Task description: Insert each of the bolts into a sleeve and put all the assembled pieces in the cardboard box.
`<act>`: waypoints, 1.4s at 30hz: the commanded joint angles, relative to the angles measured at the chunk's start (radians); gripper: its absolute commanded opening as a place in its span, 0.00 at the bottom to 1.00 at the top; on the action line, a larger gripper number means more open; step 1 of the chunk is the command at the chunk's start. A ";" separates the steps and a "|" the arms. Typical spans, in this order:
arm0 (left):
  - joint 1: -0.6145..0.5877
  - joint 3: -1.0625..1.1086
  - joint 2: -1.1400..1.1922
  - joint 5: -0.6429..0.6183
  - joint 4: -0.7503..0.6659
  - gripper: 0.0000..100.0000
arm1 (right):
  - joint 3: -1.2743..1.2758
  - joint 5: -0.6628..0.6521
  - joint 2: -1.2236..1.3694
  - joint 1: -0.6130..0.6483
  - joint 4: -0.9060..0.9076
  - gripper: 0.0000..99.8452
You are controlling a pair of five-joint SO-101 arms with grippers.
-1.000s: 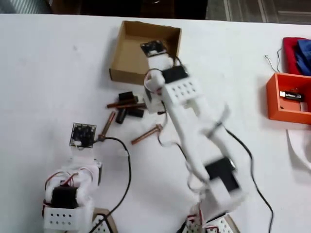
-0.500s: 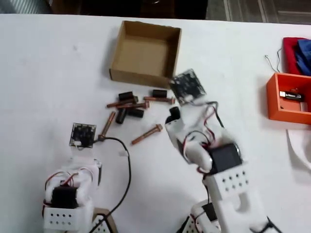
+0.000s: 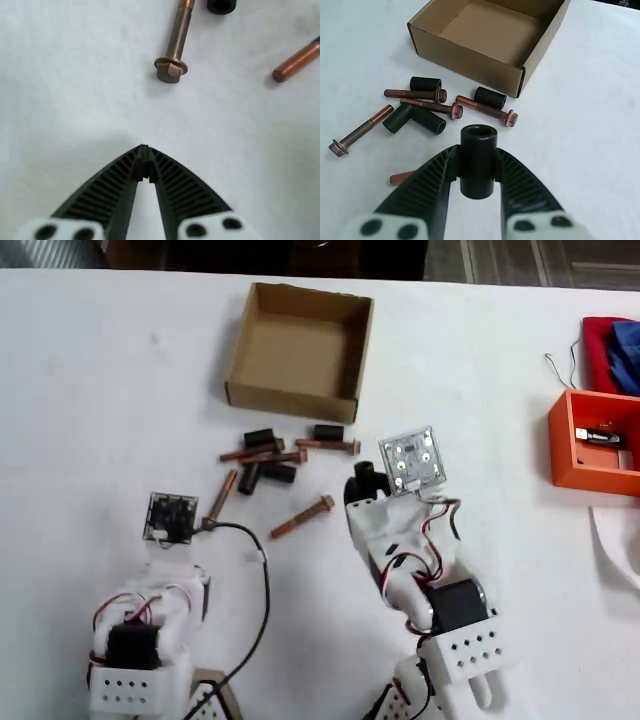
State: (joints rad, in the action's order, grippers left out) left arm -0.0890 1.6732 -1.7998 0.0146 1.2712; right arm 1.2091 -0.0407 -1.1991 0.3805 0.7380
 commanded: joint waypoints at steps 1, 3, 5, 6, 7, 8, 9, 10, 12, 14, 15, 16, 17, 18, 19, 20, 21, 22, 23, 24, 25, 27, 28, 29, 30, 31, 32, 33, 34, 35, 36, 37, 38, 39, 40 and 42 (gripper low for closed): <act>-0.021 0.021 -0.023 0.015 -0.106 0.03 | 0.028 0.015 -0.024 -0.013 -0.071 0.02; -0.080 0.021 -0.023 0.061 -0.264 0.03 | 0.054 0.015 -0.027 -0.015 -0.085 0.02; -0.153 0.021 -0.023 0.137 -0.434 0.03 | 0.063 0.015 -0.028 -0.018 -0.084 0.02; -0.178 0.021 -0.023 0.195 -0.505 0.03 | 0.063 0.014 -0.028 -0.019 -0.081 0.02; -0.195 0.021 -0.023 0.261 -0.562 0.03 | 0.063 0.014 -0.027 -0.019 -0.079 0.02; -0.198 0.021 -0.023 0.319 -0.600 0.03 | 0.063 0.014 -0.024 -0.019 -0.079 0.02; -0.192 0.021 -0.023 0.351 -0.632 0.03 | 0.064 0.014 -0.024 -0.019 -0.077 0.02; -0.183 0.021 -0.023 0.358 -0.658 0.03 | 0.064 0.014 -0.024 -0.019 -0.077 0.02; -0.170 0.004 -0.018 0.361 -0.661 0.04 | 0.064 0.014 -0.024 -0.019 -0.077 0.02; -0.172 -0.035 -0.018 0.356 -0.606 0.08 | 0.064 0.014 -0.024 -0.019 -0.077 0.02; -0.172 -0.053 -0.017 0.358 -0.568 0.10 | 0.064 0.014 -0.024 -0.019 -0.077 0.02; -0.172 -0.067 -0.017 0.359 -0.535 0.10 | 0.064 0.014 -0.024 -0.019 -0.077 0.02; -0.172 -0.081 -0.009 0.359 -0.512 0.10 | 0.064 0.014 -0.024 -0.019 -0.077 0.02; -0.172 -0.096 0.008 0.361 -0.499 0.10 | 0.064 0.014 -0.024 -0.019 -0.076 0.02; -0.172 -0.119 0.034 0.361 -0.486 0.10 | 0.064 0.014 -0.024 -0.019 -0.076 0.02; -0.172 -0.150 0.072 0.361 -0.485 0.10 | 0.064 0.014 -0.024 -0.019 -0.074 0.02; -0.172 -0.186 0.124 0.361 -0.485 0.10 | 0.064 0.014 -0.024 -0.019 -0.067 0.02; -0.172 -0.234 0.190 0.361 -0.486 0.09 | 0.064 0.014 -0.030 -0.019 -0.058 0.02; -0.172 -0.289 0.270 0.361 -0.486 0.09 | 0.064 0.014 -0.030 -0.019 -0.053 0.02; -0.172 -0.352 0.362 0.361 -0.486 0.08 | 0.064 0.014 -0.030 -0.019 -0.051 0.02; -0.176 -0.418 0.463 0.359 -0.483 0.08 | 0.063 0.014 -0.030 -0.019 -0.050 0.02; -0.189 -0.564 0.701 0.344 -0.459 0.08 | 0.063 0.014 -0.030 -0.021 -0.050 0.02; -0.189 -0.638 0.829 0.318 -0.433 0.08 | 0.063 0.014 -0.030 -0.021 -0.050 0.02; -0.187 -0.720 0.953 0.284 -0.396 0.09 | 0.063 0.014 -0.030 -0.021 -0.050 0.02; -0.186 -0.803 1.080 0.249 -0.353 0.09 | 0.063 0.014 -0.030 -0.021 -0.050 0.02; -0.176 -0.889 1.201 0.210 -0.308 0.09 | 0.063 0.014 -0.030 -0.021 -0.048 0.02; -0.157 -0.970 1.312 0.169 -0.267 0.09 | 0.063 0.014 -0.030 -0.021 -0.047 0.02; -0.140 -1.056 1.415 0.133 -0.221 0.09 | 0.063 0.014 -0.030 -0.022 -0.039 0.02; -0.123 -1.136 1.504 0.101 -0.176 0.09 | 0.060 0.014 -0.030 -0.022 -0.028 0.02; -0.098 -1.211 1.583 0.075 -0.137 0.09 | 0.058 0.014 -0.030 -0.027 -0.022 0.02; -0.071 -1.277 1.656 0.055 -0.100 0.09 | 0.058 0.014 -0.031 -0.041 -0.022 0.02; -0.048 -1.342 1.717 0.041 -0.060 0.10 | 0.058 0.015 -0.031 -0.064 -0.022 0.02; -0.023 -1.399 1.771 0.031 -0.023 0.12 | 0.057 0.017 -0.031 -0.091 -0.024 0.02; 0.000 -1.445 1.818 0.029 0.003 0.13 | 0.057 0.018 -0.031 -0.119 -0.024 0.02; 0.020 -1.484 1.861 0.031 0.025 0.13 | 0.057 0.032 -0.031 -0.147 -0.024 0.02; 0.046 -1.544 1.929 0.031 0.051 0.13 | 0.057 0.044 -0.031 -0.180 -0.022 0.02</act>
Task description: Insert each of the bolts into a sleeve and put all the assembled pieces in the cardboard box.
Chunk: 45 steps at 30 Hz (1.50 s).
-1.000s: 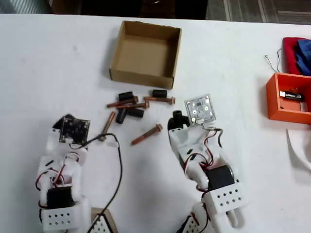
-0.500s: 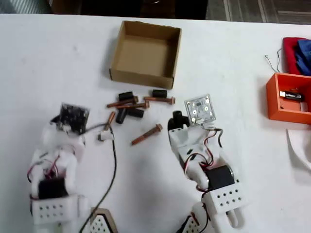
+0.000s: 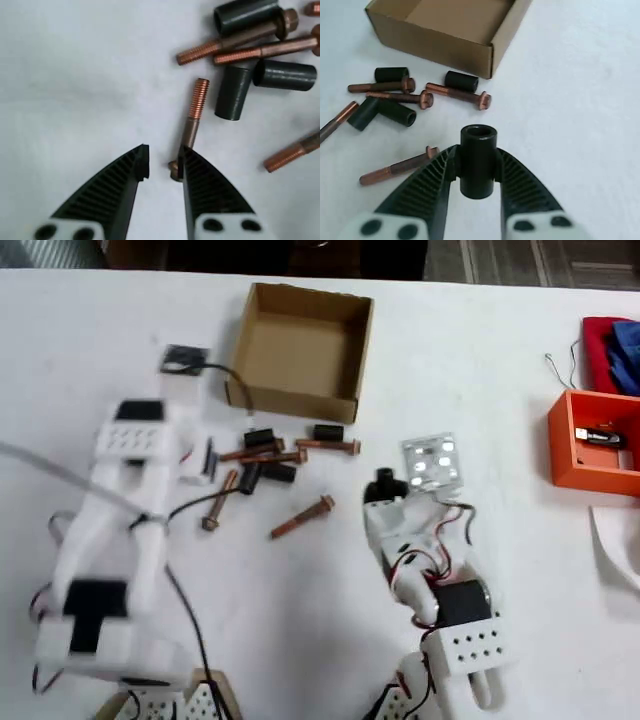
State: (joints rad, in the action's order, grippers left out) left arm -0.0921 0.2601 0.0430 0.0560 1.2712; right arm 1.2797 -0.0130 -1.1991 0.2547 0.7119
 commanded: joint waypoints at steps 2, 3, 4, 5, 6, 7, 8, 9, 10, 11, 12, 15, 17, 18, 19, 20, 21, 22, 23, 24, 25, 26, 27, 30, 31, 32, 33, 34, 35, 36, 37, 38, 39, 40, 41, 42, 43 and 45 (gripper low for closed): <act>0.071 -0.162 0.129 -0.005 0.054 0.13 | -0.014 0.017 -0.031 -0.061 0.002 0.02; 0.080 -0.168 0.143 -0.002 0.054 0.13 | -0.014 0.017 -0.031 -0.056 0.004 0.02; 0.091 -0.166 0.155 0.008 0.054 0.13 | -0.014 0.015 -0.031 -0.050 0.004 0.02; 0.103 -0.163 0.167 0.026 0.054 0.13 | -0.014 0.015 -0.031 -0.045 0.005 0.02; 0.109 -0.156 0.178 0.040 0.054 0.13 | -0.012 0.015 -0.031 -0.044 0.005 0.02; 0.110 -0.147 0.187 0.048 0.048 0.13 | -0.012 0.015 -0.031 -0.045 0.005 0.02; 0.104 -0.145 0.196 0.051 0.046 0.13 | -0.012 0.015 -0.031 -0.045 0.005 0.02; 0.098 -0.145 0.204 0.055 0.044 0.13 | -0.012 0.015 -0.031 -0.045 0.005 0.02; 0.087 -0.147 0.210 0.055 0.041 0.13 | -0.012 0.015 -0.031 -0.045 0.005 0.02; 0.080 -0.147 0.213 0.055 0.031 0.13 | -0.012 0.015 -0.031 -0.045 0.005 0.02; 0.072 -0.147 0.219 0.055 0.023 0.13 | -0.012 0.015 -0.031 -0.045 0.005 0.02; 0.055 -0.137 0.235 0.077 0.009 0.13 | -0.012 0.015 -0.031 -0.045 0.005 0.02; 0.055 -0.137 0.255 0.112 0.009 0.13 | -0.012 0.015 -0.031 -0.045 0.005 0.02; 0.055 -0.137 0.265 0.120 0.009 0.13 | -0.012 0.015 -0.031 -0.045 0.005 0.02; 0.055 -0.137 0.278 0.123 0.011 0.13 | -0.012 0.015 -0.030 -0.045 0.005 0.02; 0.055 -0.137 0.293 0.126 0.015 0.13 | -0.012 0.015 -0.030 -0.045 0.005 0.02; 0.055 -0.137 0.307 0.127 0.017 0.13 | -0.012 0.015 -0.028 -0.045 0.005 0.02; 0.055 -0.137 0.322 0.132 0.018 0.13 | -0.012 0.015 -0.028 -0.045 0.005 0.02; 0.055 -0.137 0.338 0.133 0.018 0.13 | -0.012 0.015 -0.028 -0.045 0.005 0.02; 0.055 -0.137 0.353 0.133 0.018 0.13 | -0.012 0.015 -0.028 -0.045 0.005 0.02; 0.055 -0.137 0.367 0.140 0.018 0.13 | -0.012 0.015 -0.028 -0.045 0.005 0.02; 0.055 -0.139 0.379 0.141 0.018 0.13 | -0.012 0.015 -0.028 -0.045 0.005 0.02; 0.055 -0.139 0.390 0.141 0.018 0.13 | -0.012 0.015 -0.028 -0.045 0.005 0.02; 0.055 -0.139 0.416 0.186 0.023 0.13 | -0.011 0.015 -0.028 -0.045 0.005 0.02; 0.055 -0.139 0.423 0.216 0.041 0.13 | -0.011 0.015 -0.028 -0.045 0.005 0.02; 0.055 -0.142 0.430 0.236 0.063 0.13 | -0.009 0.015 -0.028 -0.045 0.005 0.02; 0.055 -0.143 0.433 0.255 0.087 0.12 | -0.009 0.015 -0.028 -0.045 0.005 0.02; 0.054 -0.143 0.434 0.267 0.109 0.09 | -0.009 0.015 -0.028 -0.045 0.005 0.02; 0.054 -0.145 0.434 0.273 0.123 0.05 | -0.009 0.015 -0.028 -0.045 0.005 0.02; 0.054 -0.145 0.434 0.275 0.130 0.01 | -0.009 0.015 -0.028 -0.045 0.005 0.02; 0.054 -0.145 0.433 0.279 0.135 0.03 | -0.009 0.015 -0.028 -0.045 0.005 0.02; 0.054 -0.147 0.431 0.281 0.141 0.03 | -0.009 0.015 -0.028 -0.045 0.005 0.02; 0.054 -0.154 0.431 0.281 0.146 0.02 | -0.009 0.015 -0.027 -0.045 0.005 0.02; 0.054 -0.163 0.431 0.281 0.149 0.02 | -0.009 0.015 -0.027 -0.045 0.005 0.02; 0.054 -0.176 0.431 0.282 0.160 0.03 | -0.009 0.015 -0.027 -0.045 0.005 0.02; 0.051 -0.197 0.431 0.295 0.176 0.03 | -0.009 0.015 -0.027 -0.045 0.005 0.02; 0.044 -0.223 0.431 0.319 0.199 0.03 | -0.009 0.015 -0.027 -0.045 0.005 0.02; 0.021 -0.288 0.431 0.370 0.261 0.03 | -0.008 0.015 -0.025 -0.045 0.005 0.02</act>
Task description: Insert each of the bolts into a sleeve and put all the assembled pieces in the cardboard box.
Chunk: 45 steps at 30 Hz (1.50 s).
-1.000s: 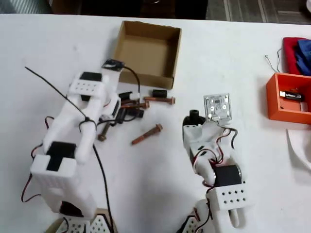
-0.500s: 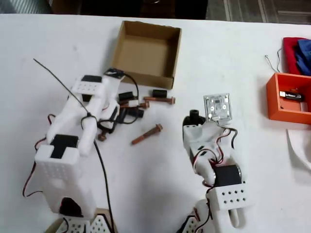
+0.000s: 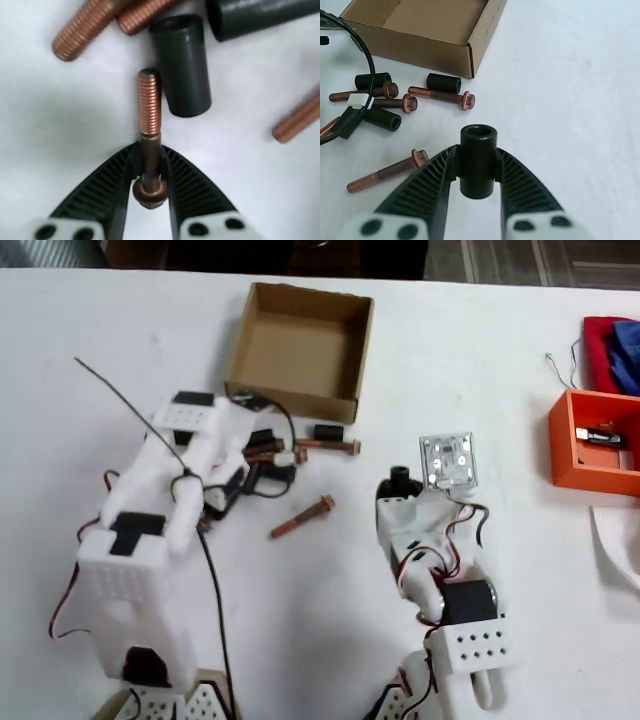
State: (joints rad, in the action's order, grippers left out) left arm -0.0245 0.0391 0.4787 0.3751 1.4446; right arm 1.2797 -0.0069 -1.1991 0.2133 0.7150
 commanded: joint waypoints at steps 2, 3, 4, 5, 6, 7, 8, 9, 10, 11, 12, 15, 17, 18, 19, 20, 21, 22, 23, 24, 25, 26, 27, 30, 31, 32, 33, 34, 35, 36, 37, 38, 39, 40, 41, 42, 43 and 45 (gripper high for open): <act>-0.087 -0.143 -0.005 0.106 0.169 0.02 | -0.008 0.009 -0.025 -0.004 0.002 0.02; -0.115 -0.188 -0.005 0.144 0.218 0.02 | -0.008 0.009 -0.025 -0.004 0.002 0.02; -0.141 -0.237 -0.005 0.195 0.272 0.02 | -0.008 0.009 -0.025 -0.004 0.002 0.02; -0.170 -0.288 -0.005 0.262 0.319 0.02 | -0.008 0.009 -0.025 -0.004 0.002 0.02; -0.201 -0.329 -0.005 0.348 0.338 0.02 | -0.008 0.009 -0.025 -0.004 0.002 0.02; -0.235 -0.367 -0.005 0.442 0.333 0.02 | -0.008 0.009 -0.025 -0.004 0.002 0.02; -0.269 -0.407 -0.003 0.545 0.327 0.02 | -0.008 0.009 -0.024 -0.004 0.002 0.02; -0.295 -0.441 0.005 0.647 0.327 0.02 | -0.008 0.009 -0.024 -0.004 0.002 0.02; -0.316 -0.464 0.008 0.756 0.325 0.02 | -0.008 0.009 -0.024 -0.004 0.002 0.02; -0.333 -0.473 0.009 0.876 0.319 0.02 | -0.008 0.009 -0.024 -0.004 0.002 0.02; -0.345 -0.472 0.008 0.997 0.301 0.02 | -0.008 0.009 -0.024 -0.004 0.002 0.02; -0.376 -0.463 0.009 1.307 0.256 0.03 | -0.008 0.009 -0.024 -0.004 0.002 0.02; -0.376 -0.433 0.009 1.372 0.198 0.03 | -0.008 0.009 -0.024 -0.004 0.002 0.02; -0.376 -0.409 0.009 1.364 0.166 0.03 | -0.008 0.009 -0.024 -0.004 0.002 0.02; -0.373 -0.378 0.009 1.355 0.137 0.03 | -0.008 0.009 -0.024 -0.004 0.002 0.02; -0.373 -0.343 0.009 1.350 0.109 0.03 | -0.008 0.009 -0.024 -0.004 0.002 0.02; -0.370 -0.303 0.009 1.353 0.081 0.03 | -0.008 0.009 -0.024 -0.004 0.002 0.02; -0.365 -0.263 0.009 1.353 0.051 0.03 | -0.008 0.009 -0.024 -0.004 0.002 0.02; -0.361 -0.225 0.008 1.353 0.023 0.03 | -0.008 0.009 -0.024 -0.004 0.002 0.02; -0.358 -0.196 0.008 1.352 0.000 0.03 | -0.008 0.009 -0.024 -0.004 0.002 0.02; -0.356 -0.171 0.008 1.349 -0.023 0.03 | -0.008 0.009 -0.024 -0.004 0.002 0.02; -0.353 -0.153 0.008 1.349 -0.041 0.04 | -0.008 0.009 -0.024 -0.004 0.002 0.02; -0.347 -0.142 0.008 1.347 -0.055 0.06 | -0.008 0.009 -0.024 -0.004 0.002 0.02; -0.341 -0.140 0.006 1.346 -0.057 0.14 | -0.008 0.009 -0.024 -0.004 0.002 0.02; -0.341 -0.140 0.005 1.346 -0.057 0.16 | -0.008 0.009 -0.024 -0.004 0.002 0.02; -0.341 -0.140 0.005 1.346 -0.057 0.17 | -0.008 0.009 -0.024 -0.004 0.002 0.02; -0.341 -0.140 0.005 1.346 -0.057 0.17 | -0.008 0.009 -0.024 -0.004 0.002 0.02; -0.342 -0.142 0.005 1.346 -0.057 0.17 | -0.008 0.009 -0.024 -0.004 0.002 0.02; -0.344 -0.142 0.003 1.346 -0.058 0.17 | -0.008 0.009 -0.024 -0.004 0.002 0.02; -0.345 -0.142 -0.002 1.346 -0.058 0.17 | -0.008 0.009 -0.024 -0.004 0.002 0.02; -0.345 -0.142 -0.005 1.346 -0.058 0.17 | -0.008 0.009 -0.024 -0.004 0.002 0.02; -0.347 -0.143 -0.006 1.346 -0.057 0.17 | -0.008 0.009 -0.024 -0.004 0.002 0.02; -0.347 -0.159 -0.006 1.344 -0.052 0.17 | -0.008 0.009 -0.024 -0.004 0.002 0.02; -0.347 -0.183 -0.006 1.326 -0.034 0.17 | -0.008 0.009 -0.024 -0.004 0.002 0.02; -0.347 -0.219 -0.006 1.293 -0.005 0.17 | -0.008 0.009 -0.024 -0.004 0.002 0.02; -0.344 -0.265 -0.006 1.247 0.037 0.17 | -0.008 0.009 -0.024 -0.004 0.002 0.02; -0.338 -0.315 -0.006 1.188 0.089 0.17 | -0.008 0.009 -0.024 -0.004 0.002 0.02; -0.315 -0.426 -0.006 1.046 0.213 0.17 | -0.008 0.009 -0.024 -0.004 0.001 0.02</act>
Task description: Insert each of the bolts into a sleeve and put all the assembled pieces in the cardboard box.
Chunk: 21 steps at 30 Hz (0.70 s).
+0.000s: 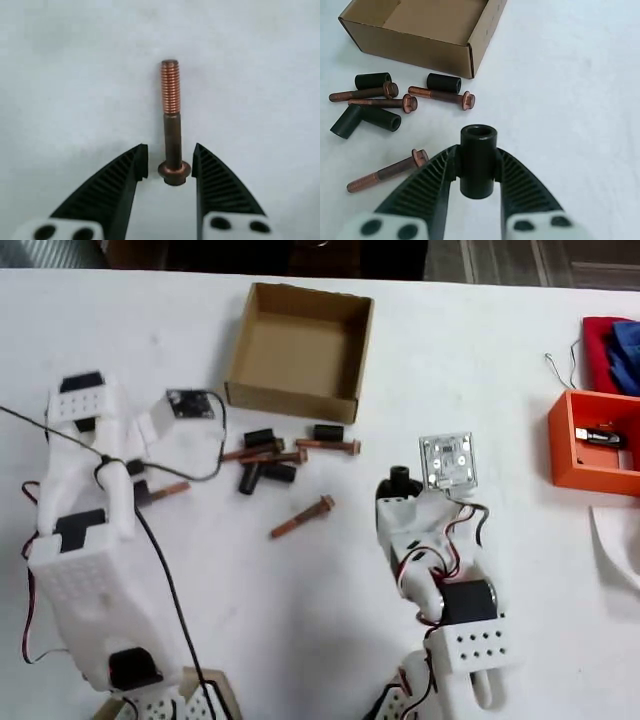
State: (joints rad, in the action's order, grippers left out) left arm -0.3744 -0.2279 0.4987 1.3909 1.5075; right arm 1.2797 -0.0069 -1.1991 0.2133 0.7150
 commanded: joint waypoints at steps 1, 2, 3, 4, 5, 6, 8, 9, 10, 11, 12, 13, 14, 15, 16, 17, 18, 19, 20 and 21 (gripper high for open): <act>0.048 -0.214 -0.025 -0.052 0.221 0.17 | -0.008 0.009 -0.024 -0.004 -0.001 0.02; 0.057 -0.262 -0.025 -0.141 0.276 0.17 | -0.008 0.009 -0.024 -0.004 -0.001 0.02; 0.066 -0.295 -0.026 -0.255 0.282 0.17 | -0.006 0.009 -0.024 -0.004 -0.001 0.02; 0.068 -0.315 -0.029 -0.396 0.279 0.17 | -0.006 0.009 -0.024 -0.004 -0.001 0.02; 0.063 -0.323 -0.038 -0.548 0.279 0.17 | -0.006 0.009 -0.024 -0.004 -0.001 0.02; 0.057 -0.323 -0.054 -0.703 0.279 0.17 | -0.006 0.009 -0.024 -0.004 -0.001 0.02; 0.026 -0.300 -0.081 -0.968 0.278 0.17 | -0.006 0.009 -0.024 -0.004 -0.001 0.02; 0.000 -0.274 -0.089 -1.063 0.270 0.17 | -0.006 0.009 -0.024 -0.004 -0.001 0.02; -0.012 -0.265 -0.087 -1.089 0.249 0.18 | -0.006 0.009 -0.024 -0.004 -0.001 0.02; -0.009 -0.254 -0.080 -1.069 0.229 0.20 | -0.006 0.009 -0.024 -0.004 -0.001 0.02; -0.008 -0.245 -0.068 -1.051 0.230 0.22 | -0.006 0.009 -0.024 -0.004 -0.001 0.02; 0.000 -0.229 -0.054 -1.065 0.241 0.23 | -0.006 0.009 -0.024 -0.004 -0.001 0.02; 0.012 -0.206 -0.040 -1.126 0.265 0.24 | -0.006 0.009 -0.024 -0.004 -0.001 0.02; 0.025 -0.173 -0.028 -1.232 0.278 0.23 | -0.006 0.009 -0.024 -0.004 -0.001 0.02; 0.031 -0.128 -0.021 -1.361 0.276 0.22 | -0.006 0.009 -0.024 -0.004 -0.001 0.02; 0.032 -0.091 -0.012 -1.511 0.275 0.21 | -0.006 0.009 -0.024 -0.004 -0.001 0.02; 0.032 -0.064 0.000 -1.665 0.270 0.21 | -0.006 0.009 -0.024 -0.004 -0.001 0.02; 0.028 -0.048 0.005 -1.801 0.270 0.20 | -0.006 0.009 -0.024 -0.004 -0.001 0.02; 0.026 -0.042 0.008 -1.924 0.270 0.19 | -0.006 0.009 -0.024 -0.004 -0.001 0.02; 0.026 -0.042 0.008 -2.022 0.270 0.18 | -0.006 0.009 -0.024 -0.004 -0.001 0.02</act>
State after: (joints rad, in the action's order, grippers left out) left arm -0.3529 -0.2770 0.5186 -0.2156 1.7607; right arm 1.2797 -0.0069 -1.1991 0.2133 0.7150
